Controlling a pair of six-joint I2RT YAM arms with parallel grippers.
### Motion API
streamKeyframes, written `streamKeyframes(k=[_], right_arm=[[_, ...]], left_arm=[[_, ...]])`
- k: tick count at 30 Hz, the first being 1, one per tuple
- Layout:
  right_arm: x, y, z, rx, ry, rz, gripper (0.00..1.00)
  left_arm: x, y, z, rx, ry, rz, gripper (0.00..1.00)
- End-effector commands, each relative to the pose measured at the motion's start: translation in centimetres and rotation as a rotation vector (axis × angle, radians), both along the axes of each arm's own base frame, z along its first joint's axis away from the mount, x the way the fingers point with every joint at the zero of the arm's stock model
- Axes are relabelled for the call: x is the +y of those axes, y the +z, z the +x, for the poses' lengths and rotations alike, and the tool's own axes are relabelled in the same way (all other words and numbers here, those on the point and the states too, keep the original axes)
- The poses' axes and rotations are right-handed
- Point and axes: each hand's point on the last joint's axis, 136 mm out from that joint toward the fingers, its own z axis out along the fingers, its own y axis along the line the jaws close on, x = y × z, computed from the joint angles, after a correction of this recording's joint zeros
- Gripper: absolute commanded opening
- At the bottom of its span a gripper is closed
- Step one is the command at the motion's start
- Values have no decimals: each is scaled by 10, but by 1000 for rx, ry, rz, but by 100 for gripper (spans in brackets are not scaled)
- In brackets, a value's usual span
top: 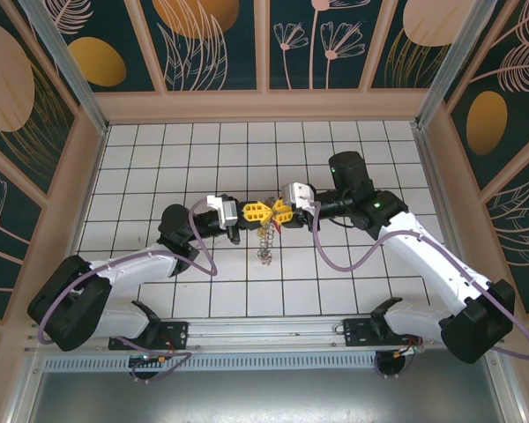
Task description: Put the keys on the keyring
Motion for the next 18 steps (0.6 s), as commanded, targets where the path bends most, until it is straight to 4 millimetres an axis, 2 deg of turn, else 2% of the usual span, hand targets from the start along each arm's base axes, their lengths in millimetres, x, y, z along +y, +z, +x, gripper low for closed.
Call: streamKeyframes(k=[1,7,11,17,18], right_arm=[[2,22,-11,-51,54,47,14],[1,19,-12,-40,54,37,0],[-1,13,-10,-17,38,-2,0],[-7,-2,-6,22,3,-105,0],[-8,-4,-6,26,-1,-117,0]], left_arm=[[0,19,-5,-46,-26,-41,0],[-1,15,-3,-33,-24,-30,0],[-6,5,3,-5,-5,55,1],[-5,-26,8,9,43,273,12],[-4,-31,8,11,49,307,20]])
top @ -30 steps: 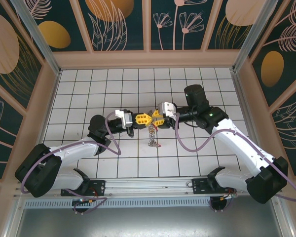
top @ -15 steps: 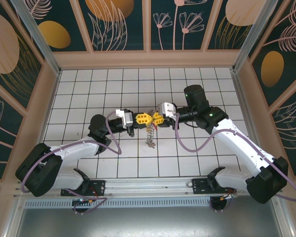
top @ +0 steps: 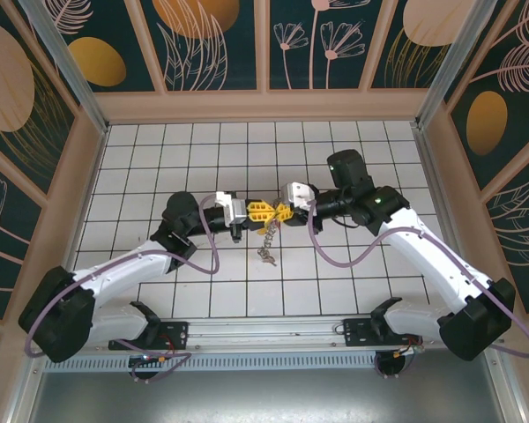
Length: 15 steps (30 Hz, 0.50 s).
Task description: Put the keys on the keyring
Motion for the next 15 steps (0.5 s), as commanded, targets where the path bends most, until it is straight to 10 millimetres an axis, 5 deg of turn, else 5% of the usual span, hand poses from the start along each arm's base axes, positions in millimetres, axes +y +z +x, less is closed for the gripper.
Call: streamKeyframes(k=[1,5,15], right_arm=[[-1,5,-8,-5,34,-28,0],[-1,3,-9,-5,38,-46,0],[10,-8,-15,-7,68,-115,0]], left_arm=[[3,-27,3,11,36,168,25],[5,-41,3,25,31,281,25],[-1,-43,4,54,-33,379,17]])
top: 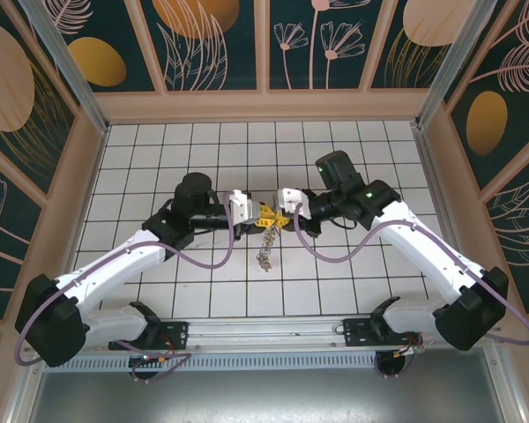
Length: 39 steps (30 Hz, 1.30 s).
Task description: Put the keys on the keyring
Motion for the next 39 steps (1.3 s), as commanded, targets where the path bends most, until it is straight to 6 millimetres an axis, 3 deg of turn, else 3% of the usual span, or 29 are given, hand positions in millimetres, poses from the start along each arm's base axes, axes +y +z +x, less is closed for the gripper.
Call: streamKeyframes(k=[1,3,6,9,13,18,23,39], right_arm=[[9,18,-11,-31,65,36,0],[10,20,-10,-37,56,41,0],[11,25,-9,-47,46,67,0],[8,26,-10,-47,38,97,2],[1,32,-15,-20,38,173,19],[-5,40,-18,-10,29,243,20],[-9,40,-16,1,16,243,25],[-8,40,-19,82,46,276,25]], left_arm=[[-1,-15,-1,34,-35,84,14],[-2,-18,-2,50,-56,114,0],[-3,-23,-4,78,-73,135,0],[-5,-4,-7,57,-73,43,0],[-5,27,-16,59,-91,-129,0],[-6,44,-21,101,-115,-252,0],[-3,52,-23,115,-124,-333,0],[3,64,-19,108,-89,-484,0]])
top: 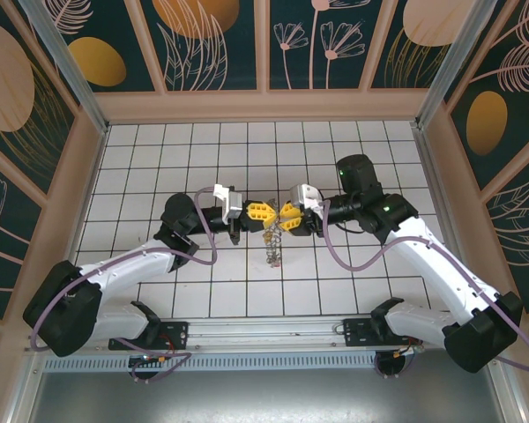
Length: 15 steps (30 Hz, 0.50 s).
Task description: Put the keys on the keyring
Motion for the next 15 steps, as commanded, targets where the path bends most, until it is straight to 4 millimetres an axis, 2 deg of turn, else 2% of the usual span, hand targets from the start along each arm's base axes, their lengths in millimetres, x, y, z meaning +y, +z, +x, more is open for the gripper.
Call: streamKeyframes(k=[1,6,10,15], right_arm=[[4,3,-4,26,46,32,24],[8,12,-1,22,65,59,22],[10,15,7,11,32,59,13],[9,7,10,21,13,32,15]], left_arm=[[3,21,-2,-58,3,-80,0],[1,16,-1,-56,-7,-76,0],[1,17,-1,-53,-11,-96,0],[2,20,0,-48,-5,-120,0]])
